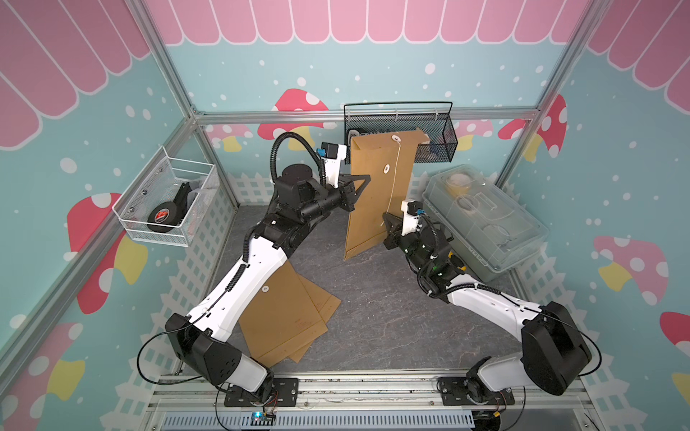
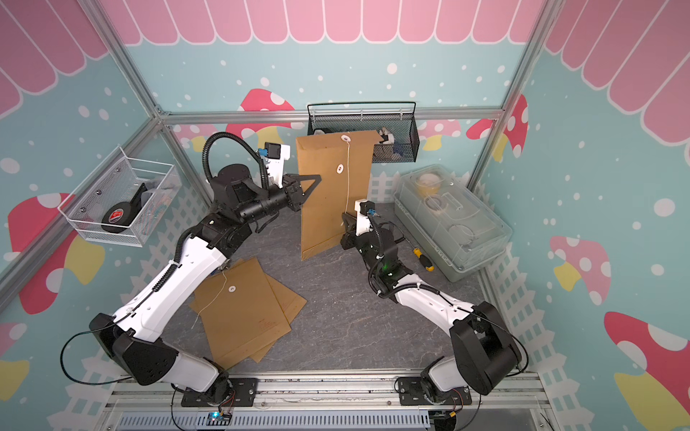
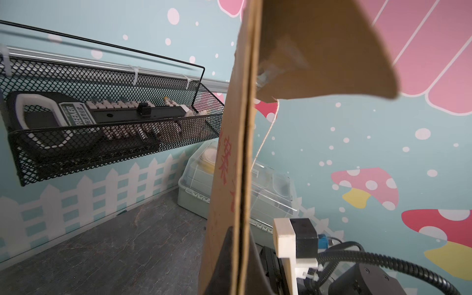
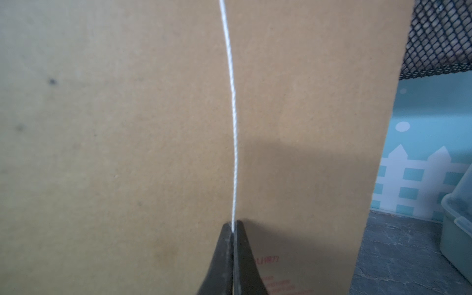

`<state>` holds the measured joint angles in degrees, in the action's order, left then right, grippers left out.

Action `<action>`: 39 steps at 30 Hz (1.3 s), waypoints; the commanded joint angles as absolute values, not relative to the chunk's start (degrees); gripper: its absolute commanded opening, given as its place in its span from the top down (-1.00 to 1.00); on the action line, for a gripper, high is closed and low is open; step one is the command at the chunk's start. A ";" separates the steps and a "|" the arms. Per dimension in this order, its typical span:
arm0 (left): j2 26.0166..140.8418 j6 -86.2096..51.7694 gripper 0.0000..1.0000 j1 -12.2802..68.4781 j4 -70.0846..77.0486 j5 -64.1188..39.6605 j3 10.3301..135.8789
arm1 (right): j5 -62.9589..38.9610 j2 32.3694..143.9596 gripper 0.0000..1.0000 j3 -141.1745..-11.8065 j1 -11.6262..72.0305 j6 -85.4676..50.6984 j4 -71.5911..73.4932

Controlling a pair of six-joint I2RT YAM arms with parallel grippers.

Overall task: Close the mouth of the file bag
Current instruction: Close the file bag.

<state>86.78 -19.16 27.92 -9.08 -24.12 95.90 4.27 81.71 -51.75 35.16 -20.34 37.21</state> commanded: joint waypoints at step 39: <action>89.92 -23.16 1.00 22.09 -12.83 -52.25 95.36 | 28.71 88.98 1.00 -61.79 57.06 20.74 13.52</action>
